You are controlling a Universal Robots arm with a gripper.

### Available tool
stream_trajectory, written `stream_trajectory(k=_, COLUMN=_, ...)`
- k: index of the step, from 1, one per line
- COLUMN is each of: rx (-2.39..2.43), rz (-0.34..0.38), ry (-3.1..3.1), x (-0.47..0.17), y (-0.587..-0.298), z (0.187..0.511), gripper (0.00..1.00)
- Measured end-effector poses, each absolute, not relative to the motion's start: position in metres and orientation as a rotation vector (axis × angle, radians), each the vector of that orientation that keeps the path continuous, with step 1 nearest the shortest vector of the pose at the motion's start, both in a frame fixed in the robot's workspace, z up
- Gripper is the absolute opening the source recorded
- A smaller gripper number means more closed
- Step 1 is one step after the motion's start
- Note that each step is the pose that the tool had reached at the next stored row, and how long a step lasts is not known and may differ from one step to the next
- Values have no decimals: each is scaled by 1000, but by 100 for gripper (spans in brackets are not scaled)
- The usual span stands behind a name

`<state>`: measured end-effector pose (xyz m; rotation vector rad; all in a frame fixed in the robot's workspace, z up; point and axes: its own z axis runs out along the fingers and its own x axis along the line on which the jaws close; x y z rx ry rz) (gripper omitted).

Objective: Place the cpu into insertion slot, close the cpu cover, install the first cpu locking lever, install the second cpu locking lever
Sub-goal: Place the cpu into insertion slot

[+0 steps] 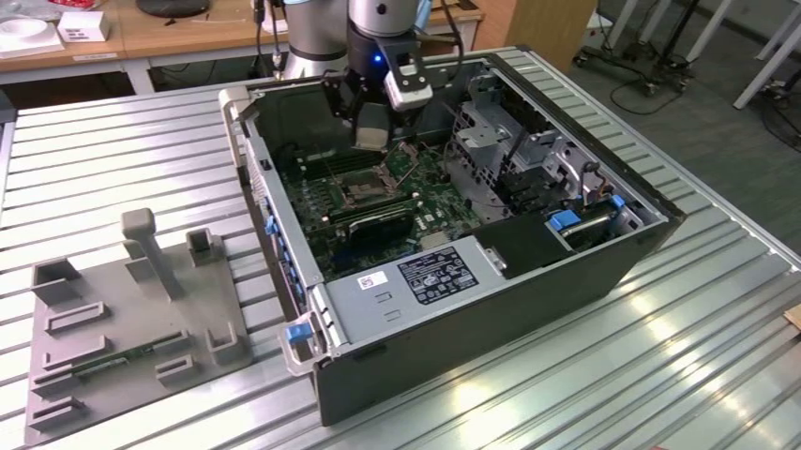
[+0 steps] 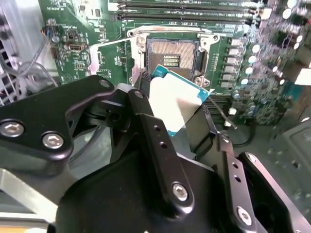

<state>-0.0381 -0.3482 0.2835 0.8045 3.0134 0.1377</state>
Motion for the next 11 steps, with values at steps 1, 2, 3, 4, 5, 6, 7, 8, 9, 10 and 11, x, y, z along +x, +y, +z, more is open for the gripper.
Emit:
stream_trajectory(k=1, rx=831, rz=137, ry=3005, x=-38, y=-348, z=283, gripper=54)
stream_trajectory(k=2, rx=849, rz=137, ry=3000, x=-38, y=-348, z=283, gripper=54)
stream_trajectory(k=3, rx=861, rz=137, ry=2996, x=-38, y=-348, z=283, gripper=54)
stream_trajectory(k=4, rx=865, rz=137, ry=2995, x=-38, y=-348, z=283, gripper=54)
stream_trajectory(k=5, rx=865, rz=137, ry=2995, x=-38, y=-348, z=283, gripper=54)
stream_trajectory(k=6, rx=865, rz=137, ry=2995, x=-38, y=-348, z=283, gripper=54)
stream_trajectory(k=7, rx=865, rz=137, ry=2995, x=-38, y=-348, z=283, gripper=54)
stream_trajectory(k=8, rx=865, rz=137, ry=2995, x=-38, y=-348, z=283, gripper=54)
stream_trajectory(k=9, rx=867, rz=137, ry=2994, x=-39, y=-348, z=283, gripper=54)
stream_trajectory(k=10, rx=870, rz=137, ry=2993, x=-39, y=-348, z=283, gripper=54)
stream_trajectory(k=11, rx=873, rz=137, ry=2992, x=-40, y=-348, z=283, gripper=54)
